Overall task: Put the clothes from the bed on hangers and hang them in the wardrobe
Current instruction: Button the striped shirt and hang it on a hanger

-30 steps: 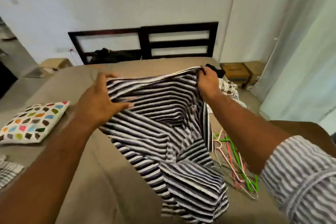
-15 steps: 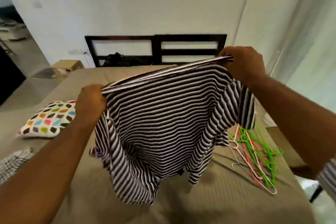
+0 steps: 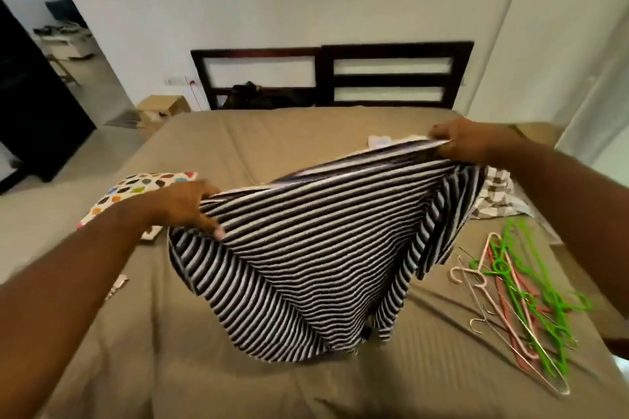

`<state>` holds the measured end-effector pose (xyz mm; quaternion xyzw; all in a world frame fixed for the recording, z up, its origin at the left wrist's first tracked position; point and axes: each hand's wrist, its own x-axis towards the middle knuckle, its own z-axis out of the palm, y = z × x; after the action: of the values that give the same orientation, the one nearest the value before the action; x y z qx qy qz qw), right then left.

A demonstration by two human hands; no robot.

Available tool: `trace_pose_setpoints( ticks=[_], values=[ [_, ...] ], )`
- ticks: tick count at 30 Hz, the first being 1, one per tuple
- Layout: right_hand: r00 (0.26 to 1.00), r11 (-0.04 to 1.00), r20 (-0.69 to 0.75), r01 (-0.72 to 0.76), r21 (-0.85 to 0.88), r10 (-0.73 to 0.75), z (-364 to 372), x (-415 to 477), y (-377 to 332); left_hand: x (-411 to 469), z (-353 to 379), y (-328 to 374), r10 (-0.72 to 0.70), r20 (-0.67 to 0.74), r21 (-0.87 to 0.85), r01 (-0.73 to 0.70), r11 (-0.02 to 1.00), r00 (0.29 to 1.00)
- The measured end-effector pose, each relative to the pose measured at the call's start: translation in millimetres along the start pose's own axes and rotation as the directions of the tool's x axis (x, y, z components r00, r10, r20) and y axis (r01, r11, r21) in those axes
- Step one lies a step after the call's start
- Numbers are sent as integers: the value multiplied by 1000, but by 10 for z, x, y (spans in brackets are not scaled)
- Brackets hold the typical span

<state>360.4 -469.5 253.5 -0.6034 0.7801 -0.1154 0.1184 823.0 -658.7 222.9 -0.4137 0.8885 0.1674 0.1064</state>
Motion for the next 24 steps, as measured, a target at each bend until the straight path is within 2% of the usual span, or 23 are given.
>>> trace_pose_setpoints(
  ticks=[2,4,6,8,10,11,12,13,14,15,17,18,21,22,24],
  values=[
    [964,986,262,9,-164,35,0,162,107,178,50,-124,-121,144,248,83,965,982],
    [913,962,392,0,-272,110,99,333,238,353,91,-172,-208,175,324,143,935,962],
    [874,931,435,-52,-362,218,200,537,366,568,102,-205,-263,164,292,208,934,951],
    [874,915,392,-128,-382,286,285,745,439,754,83,-238,-253,98,214,228,950,963],
    [928,930,251,-190,-315,275,289,905,454,968,22,-313,-211,-76,78,217,973,975],
    [960,937,105,-226,-265,261,253,980,452,1081,-48,-344,-215,-233,-22,216,976,948],
    [960,947,-84,-276,-165,266,189,1025,434,1180,-151,-339,-215,-417,-116,182,976,883],
    [916,950,-265,-312,1,301,103,1031,377,1256,-285,-285,-221,-591,-187,134,973,776],
    [832,945,-449,-282,163,326,35,1036,337,1299,-432,-183,-246,-714,-259,79,963,656],
    [735,939,-586,-231,257,341,-73,1020,252,1301,-622,-40,-283,-792,-326,18,945,540],
    [617,928,-697,-180,326,365,-224,977,87,1270,-935,149,-353,-844,-418,-83,904,404],
    [585,926,-723,-160,342,368,-276,937,14,1276,-1023,169,-359,-854,-431,-125,894,376],
    [520,908,-760,-78,412,389,-226,814,-143,1175,-1028,130,-304,-883,-406,-255,878,359],
    [509,892,-756,-52,450,411,-120,762,-189,1128,-936,89,-253,-892,-378,-314,871,373],
    [503,842,-730,9,539,463,238,640,-212,1070,-576,-94,-116,-876,-325,-397,858,468]
  ],
)
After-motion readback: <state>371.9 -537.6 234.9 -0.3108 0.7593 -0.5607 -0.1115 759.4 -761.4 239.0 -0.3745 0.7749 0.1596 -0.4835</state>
